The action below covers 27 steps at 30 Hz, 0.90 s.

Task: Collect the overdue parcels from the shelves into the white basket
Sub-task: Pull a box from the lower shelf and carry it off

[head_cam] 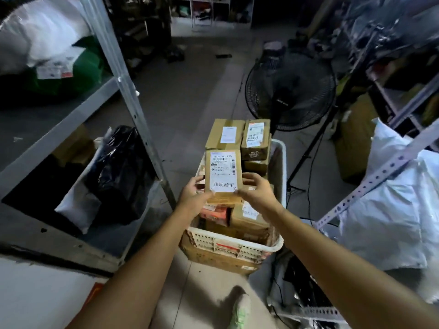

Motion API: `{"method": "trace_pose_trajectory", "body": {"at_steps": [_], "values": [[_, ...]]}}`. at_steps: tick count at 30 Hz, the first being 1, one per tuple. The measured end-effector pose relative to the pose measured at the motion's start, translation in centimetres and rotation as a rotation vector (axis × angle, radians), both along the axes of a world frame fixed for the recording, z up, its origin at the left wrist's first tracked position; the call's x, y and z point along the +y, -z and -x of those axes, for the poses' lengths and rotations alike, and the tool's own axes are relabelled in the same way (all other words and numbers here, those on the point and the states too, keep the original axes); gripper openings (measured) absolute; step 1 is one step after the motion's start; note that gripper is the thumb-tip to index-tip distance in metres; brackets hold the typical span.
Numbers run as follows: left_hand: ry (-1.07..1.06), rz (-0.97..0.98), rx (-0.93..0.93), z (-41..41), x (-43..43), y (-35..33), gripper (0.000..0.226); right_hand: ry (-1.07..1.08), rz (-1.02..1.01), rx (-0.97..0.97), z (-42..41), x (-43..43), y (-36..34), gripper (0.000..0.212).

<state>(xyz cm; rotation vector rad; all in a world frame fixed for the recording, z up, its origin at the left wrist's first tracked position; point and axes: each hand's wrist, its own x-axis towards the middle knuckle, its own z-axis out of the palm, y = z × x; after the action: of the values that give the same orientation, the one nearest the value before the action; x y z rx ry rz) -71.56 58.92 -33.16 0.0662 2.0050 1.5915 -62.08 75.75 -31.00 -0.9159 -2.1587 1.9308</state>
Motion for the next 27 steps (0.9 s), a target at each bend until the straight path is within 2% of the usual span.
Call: {"method": "trace_pose_trajectory", "body": {"at_steps": [13, 17, 27], "values": [[0.079, 0.061, 0.033, 12.8, 11.6, -1.0, 0.065, 0.047, 0.059, 0.045, 12.0, 11.1, 0.6, 0.055], [0.109, 0.093, 0.035, 18.0, 13.5, 0.7, 0.077, 0.071, 0.006, 0.036, 16.5, 13.1, 1.7, 0.058], [0.184, 0.081, -0.045, 29.7, 17.4, 6.1, 0.072, 0.147, -0.015, -0.046, 26.9, 15.9, 6.4, 0.057]]}}
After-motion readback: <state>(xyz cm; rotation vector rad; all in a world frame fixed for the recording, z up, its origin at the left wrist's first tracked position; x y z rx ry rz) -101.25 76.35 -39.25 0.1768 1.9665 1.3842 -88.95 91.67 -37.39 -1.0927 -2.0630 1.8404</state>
